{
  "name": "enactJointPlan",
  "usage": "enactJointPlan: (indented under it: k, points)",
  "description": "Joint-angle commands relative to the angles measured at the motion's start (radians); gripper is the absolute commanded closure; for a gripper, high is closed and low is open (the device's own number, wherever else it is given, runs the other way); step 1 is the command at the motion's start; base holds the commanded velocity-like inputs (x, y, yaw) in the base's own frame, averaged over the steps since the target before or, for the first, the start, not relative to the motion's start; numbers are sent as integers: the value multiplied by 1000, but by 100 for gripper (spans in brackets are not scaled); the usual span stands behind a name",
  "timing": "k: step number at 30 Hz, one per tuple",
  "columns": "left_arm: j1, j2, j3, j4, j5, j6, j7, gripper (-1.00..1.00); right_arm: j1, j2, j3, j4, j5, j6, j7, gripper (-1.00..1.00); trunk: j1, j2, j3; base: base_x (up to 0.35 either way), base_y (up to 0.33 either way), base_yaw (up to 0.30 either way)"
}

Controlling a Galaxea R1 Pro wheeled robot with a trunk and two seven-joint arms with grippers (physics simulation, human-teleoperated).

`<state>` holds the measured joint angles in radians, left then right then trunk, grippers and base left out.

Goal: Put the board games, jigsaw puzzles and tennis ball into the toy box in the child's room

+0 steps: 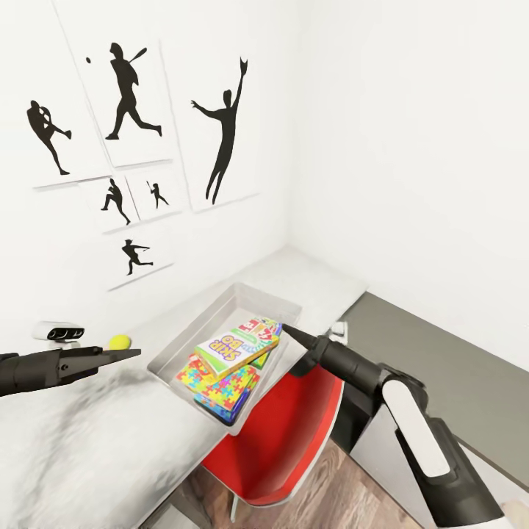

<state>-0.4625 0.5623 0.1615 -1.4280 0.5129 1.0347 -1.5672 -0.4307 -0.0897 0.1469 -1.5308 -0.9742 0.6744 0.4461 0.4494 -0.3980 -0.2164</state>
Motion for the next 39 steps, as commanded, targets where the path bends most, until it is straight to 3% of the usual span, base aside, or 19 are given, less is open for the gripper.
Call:
enactJointPlan:
  k: [1, 5, 13, 21, 39]
  points:
    - [-1, 0, 0, 0, 0, 10, -4, -100, 16, -3, -3, -6, -4, 2, 4, -100, 1, -2, -2, -3, 1, 0]
    - [-1, -2, 0, 0, -2, 10, -4, -100, 53, -6, -17, -32, -5, 0, 20, -100, 1, -2, -2, -68, 1, 80]
    - [-1, -4, 0, 0, -4, 10, -4, -100, 62, -7, -24, -52, 2, -2, 62, -100, 1, -2, -2, -197, -7, 270]
    - [-1, -5, 0, 0, -4, 10, -4, -100, 63, -7, -25, -52, 3, -3, 63, -100, 1, -2, -2, -252, -70, 291]
    - [-1, -5, 0, 0, -2, 10, -4, -100, 63, 3, -14, -54, 6, -5, 51, -100, 1, -2, -2, -105, 41, 261]
